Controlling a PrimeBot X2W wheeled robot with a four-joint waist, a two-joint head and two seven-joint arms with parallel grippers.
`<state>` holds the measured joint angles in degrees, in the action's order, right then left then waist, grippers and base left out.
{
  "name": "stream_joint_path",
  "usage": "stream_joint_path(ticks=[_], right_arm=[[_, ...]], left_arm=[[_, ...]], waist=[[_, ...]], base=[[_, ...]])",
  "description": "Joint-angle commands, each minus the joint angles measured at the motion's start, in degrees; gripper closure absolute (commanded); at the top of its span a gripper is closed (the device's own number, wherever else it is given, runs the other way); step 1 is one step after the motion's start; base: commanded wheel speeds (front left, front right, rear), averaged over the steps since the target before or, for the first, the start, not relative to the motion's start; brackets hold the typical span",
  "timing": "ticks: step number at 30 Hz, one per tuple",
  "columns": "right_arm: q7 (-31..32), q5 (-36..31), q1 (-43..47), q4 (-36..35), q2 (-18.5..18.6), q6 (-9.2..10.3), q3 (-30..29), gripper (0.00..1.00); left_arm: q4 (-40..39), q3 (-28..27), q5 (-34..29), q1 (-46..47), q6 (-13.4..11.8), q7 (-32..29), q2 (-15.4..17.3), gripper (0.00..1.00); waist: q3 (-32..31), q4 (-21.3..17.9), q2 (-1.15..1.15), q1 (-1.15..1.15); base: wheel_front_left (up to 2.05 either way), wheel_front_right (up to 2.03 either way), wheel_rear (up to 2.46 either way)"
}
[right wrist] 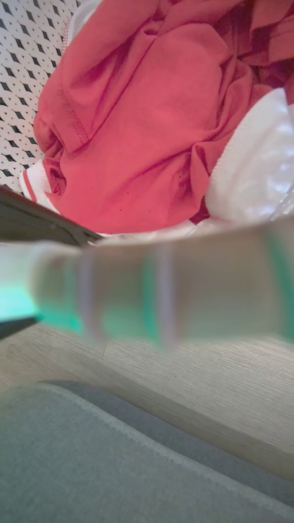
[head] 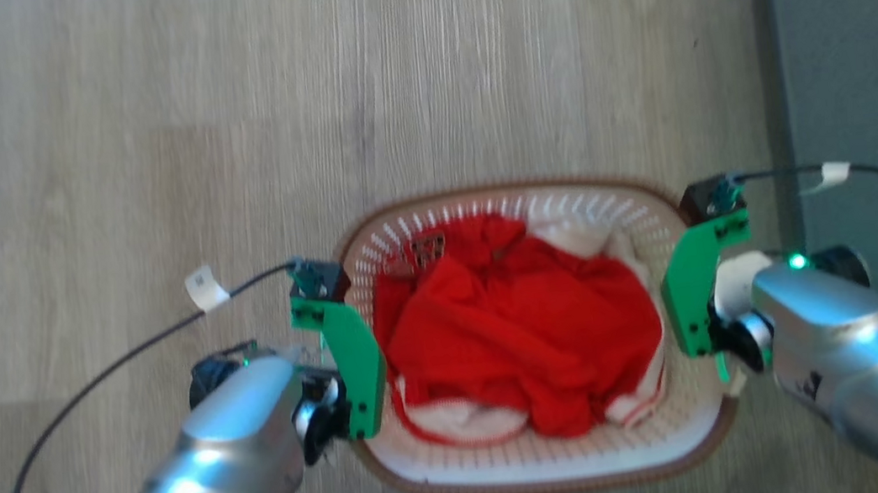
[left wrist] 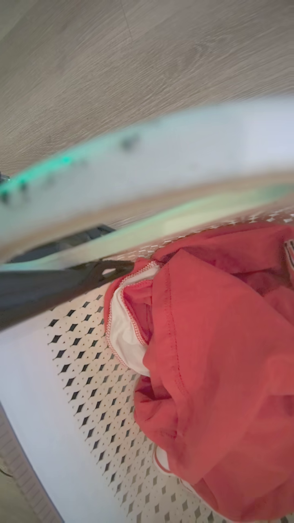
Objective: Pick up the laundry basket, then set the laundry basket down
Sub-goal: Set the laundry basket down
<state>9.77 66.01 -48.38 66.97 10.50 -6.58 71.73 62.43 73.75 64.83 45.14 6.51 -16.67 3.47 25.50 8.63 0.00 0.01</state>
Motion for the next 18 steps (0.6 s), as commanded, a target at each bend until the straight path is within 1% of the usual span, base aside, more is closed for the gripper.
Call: stream_joint_path(ticks=[1,9,12,18], right_arm=[[-0.89,-1.77,0.83,-0.85,-0.38,-0.91,1.50,1.00],[-5.97,-1.07,-2.17,0.60,-0.28,-0.91,0.40,1.00],[-7.55,-0.63,-3.50,1.20,-0.41,-0.91,-0.23,1.00],[-10.18,0.32,-6.70,1.74,-0.81,-0.91,-1.55,1.00]], left_arm=[[-2.59,-0.58,-0.94,3.93,0.83,1.48,-0.57,1.00],[-4.30,-0.48,-3.52,7.06,-0.83,7.66,-0.58,1.00],[-4.76,-0.45,-5.04,8.55,-1.02,9.58,-0.58,1.00],[-4.33,-0.41,-6.88,11.65,-1.40,9.89,-0.58,1.00]], waist=[[3.42,0.10,0.00,-0.01],[11.33,-0.25,0.00,-0.01],[14.28,-0.39,0.00,-0.01],[19.82,-0.85,0.00,-0.01]], base=[[0.00,0.00,0.00],[0.00,0.00,0.00],[0.00,0.00,0.00],[0.00,0.00,0.00]])
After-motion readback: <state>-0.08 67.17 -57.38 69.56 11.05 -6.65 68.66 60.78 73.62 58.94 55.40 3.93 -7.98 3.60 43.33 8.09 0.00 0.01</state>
